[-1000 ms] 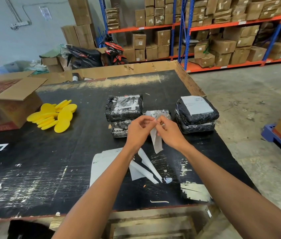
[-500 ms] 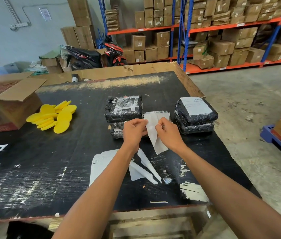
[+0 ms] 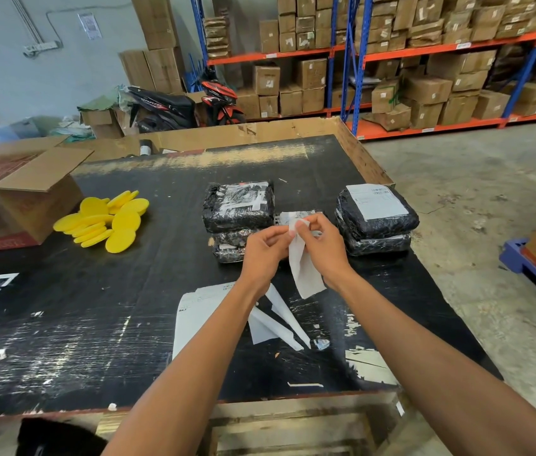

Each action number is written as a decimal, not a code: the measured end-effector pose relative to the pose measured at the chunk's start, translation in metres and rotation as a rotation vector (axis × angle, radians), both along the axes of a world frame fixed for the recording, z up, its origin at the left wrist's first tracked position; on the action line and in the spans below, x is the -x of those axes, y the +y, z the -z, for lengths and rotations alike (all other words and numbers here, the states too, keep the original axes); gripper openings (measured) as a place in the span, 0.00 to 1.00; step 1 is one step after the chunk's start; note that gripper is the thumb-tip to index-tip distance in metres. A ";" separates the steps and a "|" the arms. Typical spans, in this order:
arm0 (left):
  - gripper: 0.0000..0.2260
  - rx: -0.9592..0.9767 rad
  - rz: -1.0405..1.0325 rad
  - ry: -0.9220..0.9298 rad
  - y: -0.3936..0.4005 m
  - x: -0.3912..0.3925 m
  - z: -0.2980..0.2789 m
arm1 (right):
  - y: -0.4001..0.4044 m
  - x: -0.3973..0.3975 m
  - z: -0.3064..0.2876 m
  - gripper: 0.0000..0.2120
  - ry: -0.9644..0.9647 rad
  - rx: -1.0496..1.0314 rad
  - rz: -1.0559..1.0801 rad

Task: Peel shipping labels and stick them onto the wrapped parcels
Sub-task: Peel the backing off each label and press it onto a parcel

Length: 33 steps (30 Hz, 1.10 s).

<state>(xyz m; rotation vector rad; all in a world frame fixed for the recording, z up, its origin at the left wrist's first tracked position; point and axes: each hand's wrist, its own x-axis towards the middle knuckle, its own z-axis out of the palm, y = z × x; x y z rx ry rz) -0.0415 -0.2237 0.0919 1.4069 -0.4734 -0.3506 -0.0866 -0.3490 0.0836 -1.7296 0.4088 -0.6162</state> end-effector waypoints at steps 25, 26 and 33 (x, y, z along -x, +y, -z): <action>0.07 0.547 -0.359 0.716 0.037 -0.039 -0.025 | -0.024 0.009 0.043 0.05 0.040 -0.979 0.546; 0.10 0.588 -0.377 0.712 0.042 -0.043 -0.027 | -0.026 0.009 0.048 0.05 0.047 -1.000 0.611; 0.11 0.571 -0.409 0.589 0.060 -0.053 -0.044 | -0.014 0.023 0.053 0.07 0.366 -0.691 0.012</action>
